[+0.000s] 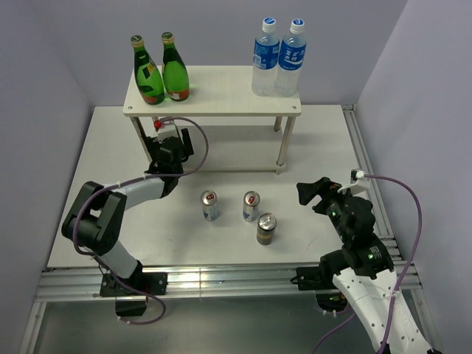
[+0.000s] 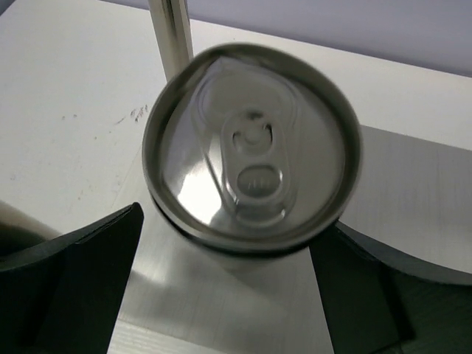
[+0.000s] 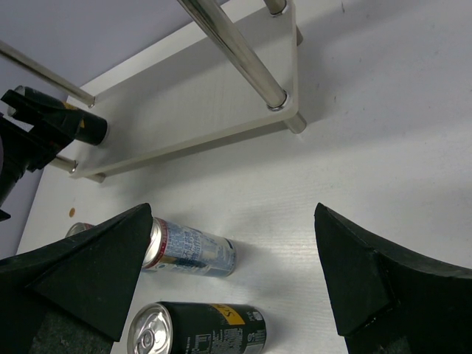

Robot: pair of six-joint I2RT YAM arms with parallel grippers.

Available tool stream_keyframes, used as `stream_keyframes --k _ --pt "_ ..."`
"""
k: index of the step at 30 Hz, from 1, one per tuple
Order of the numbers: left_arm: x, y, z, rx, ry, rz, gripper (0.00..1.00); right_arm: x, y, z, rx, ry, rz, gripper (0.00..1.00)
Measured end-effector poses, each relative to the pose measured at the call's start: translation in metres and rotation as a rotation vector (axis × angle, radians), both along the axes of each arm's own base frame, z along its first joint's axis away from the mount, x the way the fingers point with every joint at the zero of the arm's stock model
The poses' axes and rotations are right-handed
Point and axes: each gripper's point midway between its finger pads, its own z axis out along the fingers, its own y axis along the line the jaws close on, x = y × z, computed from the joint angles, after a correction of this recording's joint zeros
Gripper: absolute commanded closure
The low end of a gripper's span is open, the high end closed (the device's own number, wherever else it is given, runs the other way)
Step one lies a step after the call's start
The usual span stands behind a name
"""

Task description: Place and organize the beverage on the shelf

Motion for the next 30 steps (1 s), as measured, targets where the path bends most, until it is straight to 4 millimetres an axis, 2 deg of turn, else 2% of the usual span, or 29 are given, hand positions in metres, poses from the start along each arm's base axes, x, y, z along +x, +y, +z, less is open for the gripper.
stream_keyframes --k 6,11,15,22,26,30 --pt "-0.021 -0.004 0.004 -0.031 0.005 -0.025 0.01 -0.001 0.0 0.002 0.003 -0.008 -0.001 0.02" --pt "-0.06 -0.031 0.019 -0.054 -0.008 -0.085 0.01 -0.001 -0.001 0.003 0.004 -0.014 -0.004 0.02" --pt "-0.1 -0.054 0.038 -0.107 -0.031 -0.126 0.01 -0.001 -0.002 0.004 0.005 -0.019 -0.008 0.02" --pt "-0.177 -0.08 0.066 -0.23 -0.055 -0.23 0.01 -0.001 -0.004 0.004 0.002 -0.021 -0.018 0.02" --pt "-0.211 -0.091 0.064 -0.284 -0.033 -0.305 0.01 -0.001 -0.005 0.004 0.001 -0.021 -0.026 0.02" --pt "-0.252 -0.113 0.047 -0.295 0.023 -0.421 0.01 0.0 -0.007 0.004 -0.001 -0.022 -0.034 0.02"
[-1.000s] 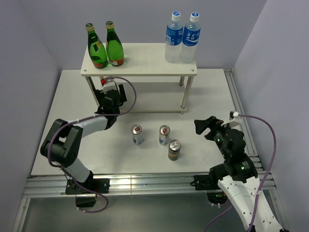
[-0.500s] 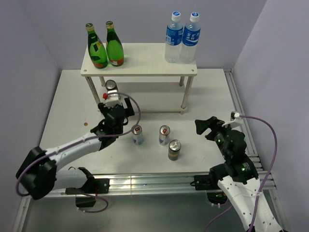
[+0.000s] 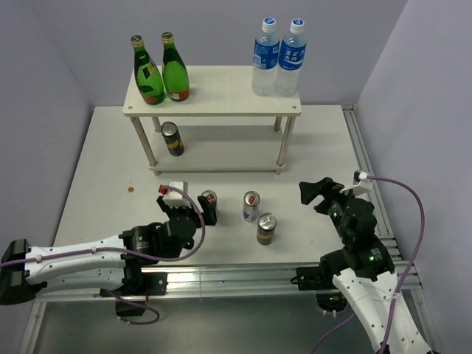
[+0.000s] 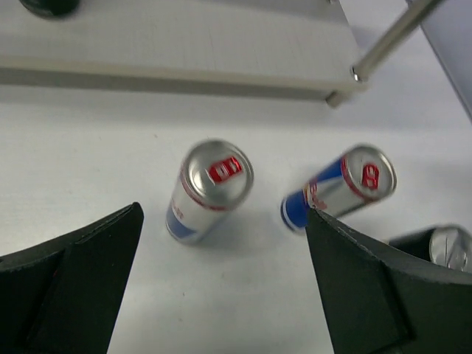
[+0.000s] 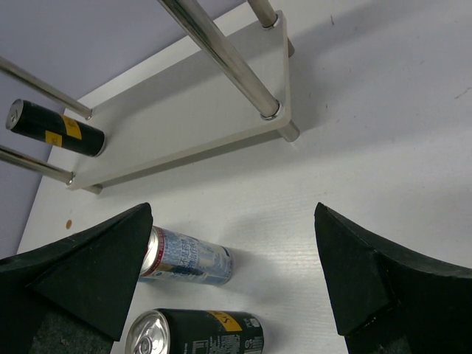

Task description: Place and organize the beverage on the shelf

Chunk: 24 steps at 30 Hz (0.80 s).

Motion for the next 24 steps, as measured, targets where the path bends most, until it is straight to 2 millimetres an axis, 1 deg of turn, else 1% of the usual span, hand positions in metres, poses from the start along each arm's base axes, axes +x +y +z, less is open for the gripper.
stream_keyframes --k 3,6,12,16,19,21,24 --pt "-0.02 -0.013 -0.018 0.033 0.029 -0.047 0.01 0.0 -0.001 0.0 -0.001 0.0 -0.004 0.02" --pt "-0.035 -0.021 -0.046 0.109 0.063 -0.059 0.01 0.0 -0.001 0.0 -0.001 0.0 -0.006 0.02" --pt "-0.037 -0.024 -0.099 0.238 0.092 -0.043 0.01 0.0 -0.001 0.0 -0.001 0.0 -0.006 0.02" --pt "-0.028 -0.025 -0.127 0.276 0.101 -0.016 0.01 0.0 -0.001 0.0 -0.001 0.0 -0.005 0.02" --pt "-0.013 -0.022 -0.147 0.28 0.11 0.018 0.01 0.0 0.0 0.0 -0.001 0.0 -0.003 0.02" --pt "-0.003 -0.017 -0.157 0.291 0.107 0.043 0.01 0.0 0.0 0.0 -0.001 0.0 -0.003 0.02" --pt "0.011 -0.019 -0.166 0.297 0.093 0.063 0.01 0.0 0.0 0.0 -0.001 0.0 -0.001 0.02"
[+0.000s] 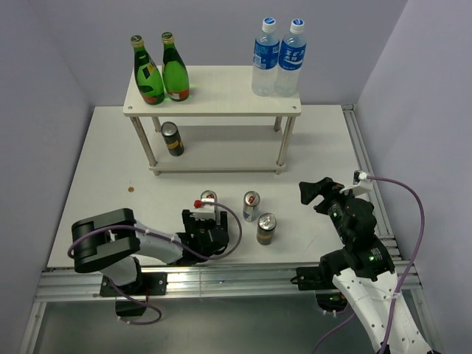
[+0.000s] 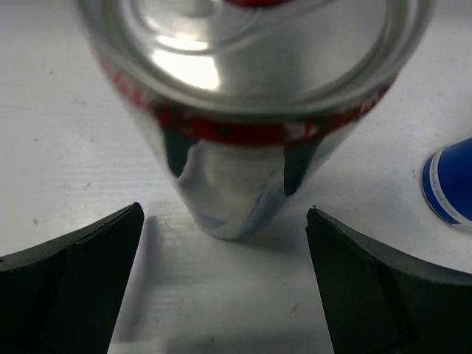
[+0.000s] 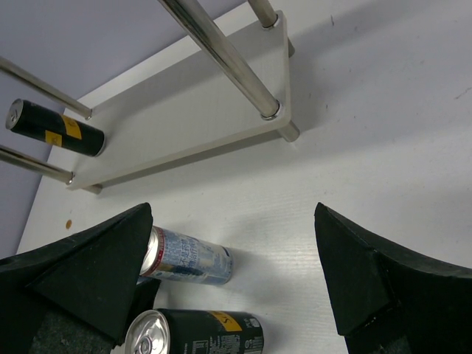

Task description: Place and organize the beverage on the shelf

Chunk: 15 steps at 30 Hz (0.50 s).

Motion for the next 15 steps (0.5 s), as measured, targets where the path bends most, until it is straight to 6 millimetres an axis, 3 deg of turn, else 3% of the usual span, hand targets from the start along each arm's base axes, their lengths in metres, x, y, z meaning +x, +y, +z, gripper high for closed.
stream_keyframes --k 4,7,8,11,13,15 --pt "0.017 -0.006 -0.005 -0.008 -0.016 0.008 0.02 0.0 0.0 -0.001 -0.001 0.003 0.0 0.02" --pt "0.033 -0.009 -0.007 -0.014 -0.028 0.027 0.16 0.001 0.0 -0.002 -0.002 0.008 0.0 0.03" --pt "0.038 -0.01 -0.006 -0.011 -0.035 0.036 0.4 0.001 0.0 -0.003 -0.003 0.008 0.0 0.02" --pt "0.055 -0.015 -0.002 -0.005 -0.056 0.055 0.81 0.001 0.0 -0.003 -0.003 0.009 0.0 0.02" --pt "0.064 -0.015 0.0 0.013 -0.063 0.064 0.98 0.001 0.0 -0.003 -0.003 0.009 0.0 0.02" --pt "0.072 -0.012 0.004 0.025 -0.07 0.076 1.0 0.001 0.0 -0.003 -0.003 0.009 0.001 0.02"
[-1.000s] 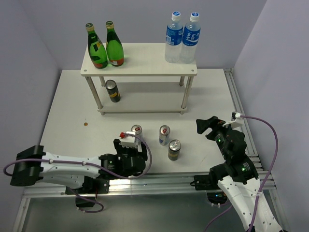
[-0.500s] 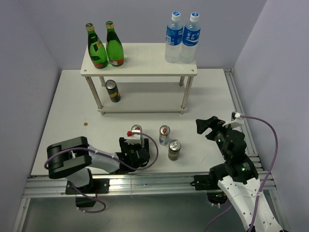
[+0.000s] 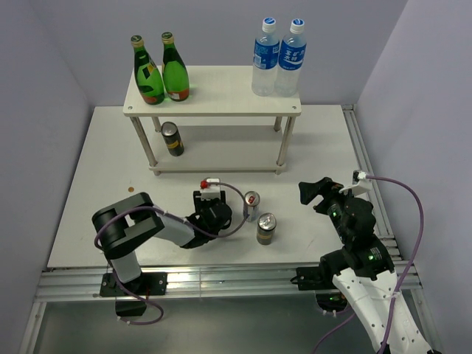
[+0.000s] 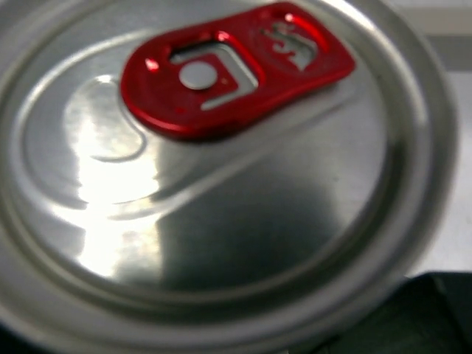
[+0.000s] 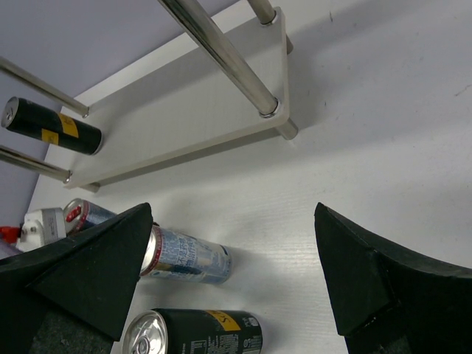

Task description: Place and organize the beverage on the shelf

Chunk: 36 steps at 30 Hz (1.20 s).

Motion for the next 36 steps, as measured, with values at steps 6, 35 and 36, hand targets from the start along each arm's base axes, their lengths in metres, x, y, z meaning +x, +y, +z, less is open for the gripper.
stream_keyframes --k 6,35,36 --pt "0.025 -0.005 0.032 0.032 -0.048 0.019 1.0 0.0 0.0 0.0 0.0 0.001 0.0 0.02" --pt "0.191 -0.106 0.08 -0.027 -0.032 -0.111 1.0 0.0 0.002 0.001 0.004 -0.004 0.01 0.02" --pt "0.192 -0.109 0.079 -0.028 -0.028 -0.119 1.0 0.0 0.002 0.001 0.004 -0.004 0.01 0.02"
